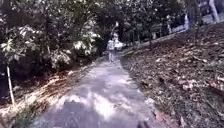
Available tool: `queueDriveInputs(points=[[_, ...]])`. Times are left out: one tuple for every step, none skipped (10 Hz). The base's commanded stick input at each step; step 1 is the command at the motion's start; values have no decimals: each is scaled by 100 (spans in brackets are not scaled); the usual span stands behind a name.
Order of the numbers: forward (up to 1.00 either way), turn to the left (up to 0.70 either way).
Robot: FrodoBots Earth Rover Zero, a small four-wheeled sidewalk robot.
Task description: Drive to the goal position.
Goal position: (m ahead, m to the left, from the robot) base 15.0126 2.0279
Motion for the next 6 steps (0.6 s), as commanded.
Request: queueDriveInputs(points=[[50, 0], [50, 0], [50, 0], [50, 0], [50, 0], [50, 0]])
